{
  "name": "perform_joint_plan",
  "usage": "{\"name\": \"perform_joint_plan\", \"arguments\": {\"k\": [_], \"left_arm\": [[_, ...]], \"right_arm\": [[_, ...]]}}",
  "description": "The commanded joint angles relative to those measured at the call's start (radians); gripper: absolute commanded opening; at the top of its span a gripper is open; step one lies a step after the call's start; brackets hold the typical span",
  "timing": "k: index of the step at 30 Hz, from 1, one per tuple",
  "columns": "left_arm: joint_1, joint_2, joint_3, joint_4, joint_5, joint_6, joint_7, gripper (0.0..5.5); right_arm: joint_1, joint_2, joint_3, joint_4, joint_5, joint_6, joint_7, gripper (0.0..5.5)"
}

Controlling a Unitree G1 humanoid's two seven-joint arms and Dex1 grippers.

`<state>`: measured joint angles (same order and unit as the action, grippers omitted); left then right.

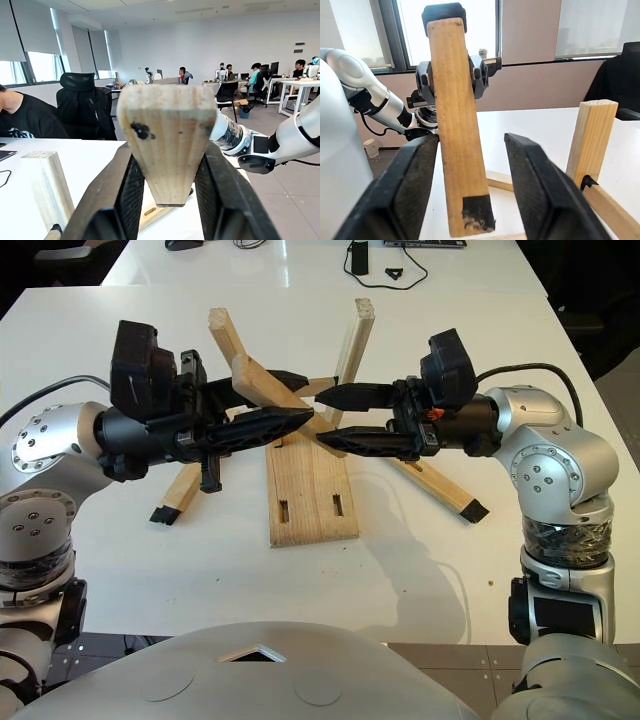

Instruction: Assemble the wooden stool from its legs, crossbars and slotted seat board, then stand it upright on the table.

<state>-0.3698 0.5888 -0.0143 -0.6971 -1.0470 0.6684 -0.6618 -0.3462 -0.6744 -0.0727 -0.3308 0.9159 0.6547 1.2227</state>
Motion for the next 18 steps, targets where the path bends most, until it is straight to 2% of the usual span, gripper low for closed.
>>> {"name": "perform_joint_plan", "arguments": {"k": [1,5,12,15,18], "left_arm": [[0.006,0.069,0.034,-0.031,0.042,-0.021,-0.063,1.29],[0.019,0.114,0.046,-0.021,0.103,-0.046,-0.104,1.29],[0.055,0.121,0.104,-0.071,0.132,-0.12,-0.118,1.29],[0.147,0.184,0.174,-0.087,0.111,-0.114,-0.173,1.29],[0.307,0.258,0.296,-0.023,0.16,-0.122,-0.259,1.29]], "right_arm": [[0.043,-0.026,-0.04,0.02,-0.045,-0.03,-0.025,2.35],[0.058,-0.023,-0.098,0.028,-0.023,-0.032,-0.057,2.35],[0.059,-0.015,-0.161,0.038,0.007,-0.022,-0.117,2.35],[0.099,-0.028,-0.177,0.025,-0.003,-0.026,-0.13,2.35],[0.171,-0.055,-0.222,0.013,-0.015,-0.032,-0.129,2.35]]}}
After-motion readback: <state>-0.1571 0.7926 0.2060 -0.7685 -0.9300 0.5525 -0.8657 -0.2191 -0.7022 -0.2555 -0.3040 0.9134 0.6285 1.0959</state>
